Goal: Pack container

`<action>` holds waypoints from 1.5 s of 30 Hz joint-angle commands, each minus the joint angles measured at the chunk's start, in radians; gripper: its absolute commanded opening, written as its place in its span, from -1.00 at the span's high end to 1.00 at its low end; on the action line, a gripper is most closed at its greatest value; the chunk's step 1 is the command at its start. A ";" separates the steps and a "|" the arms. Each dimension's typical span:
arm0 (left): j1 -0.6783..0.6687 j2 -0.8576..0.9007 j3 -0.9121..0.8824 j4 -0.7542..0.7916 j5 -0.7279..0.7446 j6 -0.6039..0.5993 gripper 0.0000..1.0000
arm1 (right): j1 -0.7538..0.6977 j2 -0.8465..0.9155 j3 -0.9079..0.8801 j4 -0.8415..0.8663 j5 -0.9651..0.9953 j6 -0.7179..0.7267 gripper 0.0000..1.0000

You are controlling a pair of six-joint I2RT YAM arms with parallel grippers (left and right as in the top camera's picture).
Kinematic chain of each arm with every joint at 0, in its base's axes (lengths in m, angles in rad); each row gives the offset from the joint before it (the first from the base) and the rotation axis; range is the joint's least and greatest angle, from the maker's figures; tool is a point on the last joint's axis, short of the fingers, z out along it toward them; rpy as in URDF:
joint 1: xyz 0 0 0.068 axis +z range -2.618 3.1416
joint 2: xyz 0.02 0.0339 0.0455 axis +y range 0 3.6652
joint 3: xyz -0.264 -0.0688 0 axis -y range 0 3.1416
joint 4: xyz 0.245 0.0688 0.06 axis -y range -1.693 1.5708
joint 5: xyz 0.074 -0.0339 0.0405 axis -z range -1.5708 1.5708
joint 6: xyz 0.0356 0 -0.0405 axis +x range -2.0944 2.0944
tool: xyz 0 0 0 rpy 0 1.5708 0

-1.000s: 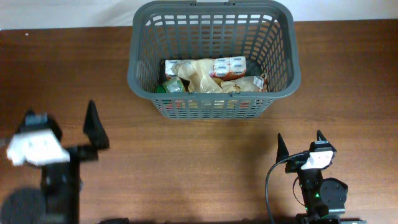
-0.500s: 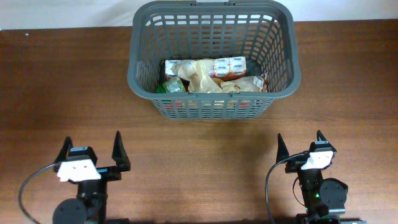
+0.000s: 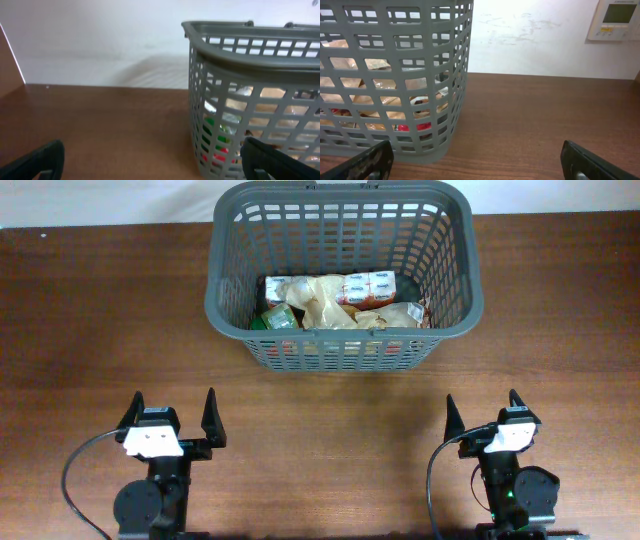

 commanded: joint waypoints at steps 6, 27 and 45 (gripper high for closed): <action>-0.004 -0.088 -0.203 0.203 -0.007 -0.006 -0.99 | -0.006 -0.008 -0.005 -0.006 -0.006 0.001 -0.97; -0.004 -0.156 -0.291 0.117 -0.003 -0.006 -0.99 | -0.006 -0.008 -0.005 -0.006 -0.006 0.002 -0.97; -0.004 -0.156 -0.291 0.117 -0.003 -0.006 -0.99 | -0.006 -0.008 -0.005 -0.006 -0.006 0.002 -0.98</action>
